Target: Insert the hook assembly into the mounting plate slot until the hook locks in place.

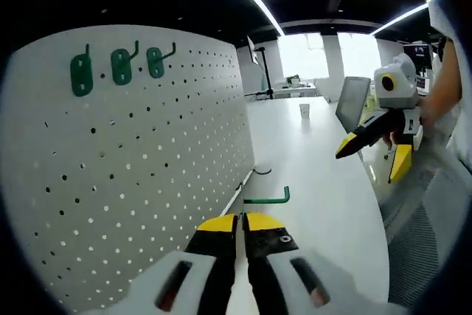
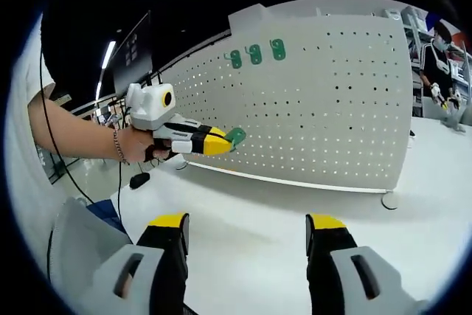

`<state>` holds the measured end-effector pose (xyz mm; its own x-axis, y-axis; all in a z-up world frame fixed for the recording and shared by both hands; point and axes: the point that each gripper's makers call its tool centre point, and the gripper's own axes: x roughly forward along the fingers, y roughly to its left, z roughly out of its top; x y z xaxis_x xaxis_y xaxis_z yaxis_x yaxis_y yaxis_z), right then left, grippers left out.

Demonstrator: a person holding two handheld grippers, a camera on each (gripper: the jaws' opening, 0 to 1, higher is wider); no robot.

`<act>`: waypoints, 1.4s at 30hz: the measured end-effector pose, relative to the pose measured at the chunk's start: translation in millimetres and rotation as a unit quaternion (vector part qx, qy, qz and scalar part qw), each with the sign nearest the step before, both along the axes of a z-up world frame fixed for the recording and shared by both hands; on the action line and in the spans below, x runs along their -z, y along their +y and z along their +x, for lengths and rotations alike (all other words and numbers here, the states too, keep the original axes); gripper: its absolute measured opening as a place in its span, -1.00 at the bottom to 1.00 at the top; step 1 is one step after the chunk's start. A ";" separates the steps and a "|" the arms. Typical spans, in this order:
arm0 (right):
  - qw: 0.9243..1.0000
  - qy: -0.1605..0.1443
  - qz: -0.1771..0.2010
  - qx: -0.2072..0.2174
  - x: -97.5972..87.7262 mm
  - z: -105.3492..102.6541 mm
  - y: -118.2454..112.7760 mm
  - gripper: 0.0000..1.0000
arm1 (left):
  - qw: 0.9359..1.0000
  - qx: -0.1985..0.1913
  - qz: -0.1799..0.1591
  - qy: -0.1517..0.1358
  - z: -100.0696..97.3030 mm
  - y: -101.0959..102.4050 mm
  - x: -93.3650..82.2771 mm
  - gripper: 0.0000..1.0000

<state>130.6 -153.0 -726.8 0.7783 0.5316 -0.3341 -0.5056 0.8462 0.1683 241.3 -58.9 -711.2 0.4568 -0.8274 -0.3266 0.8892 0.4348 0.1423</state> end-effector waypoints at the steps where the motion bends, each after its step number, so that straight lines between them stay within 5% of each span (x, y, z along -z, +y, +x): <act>1: 1.000 -0.001 0.001 -0.001 -0.8 0.0 1.0 0.24 | 1.000 -0.002 -0.002 0.000 -1.5 0.9 -0.8 -0.93; 19: 1.000 -0.007 0.003 -0.016 -2.9 -3.6 13.7 0.23 | 0.993 -0.072 -0.097 0.004 -30.7 37.8 -26.4 -0.93; 34: 1.000 -0.016 0.007 -0.021 -9.9 -3.6 21.5 0.23 | 0.984 -0.103 -0.143 -0.012 -48.5 58.2 -48.1 -0.93; 42: 1.000 -0.014 0.005 -0.025 -8.5 -3.1 24.2 0.23 | 0.983 -0.109 -0.148 -0.009 -53.0 58.2 -45.3 -0.93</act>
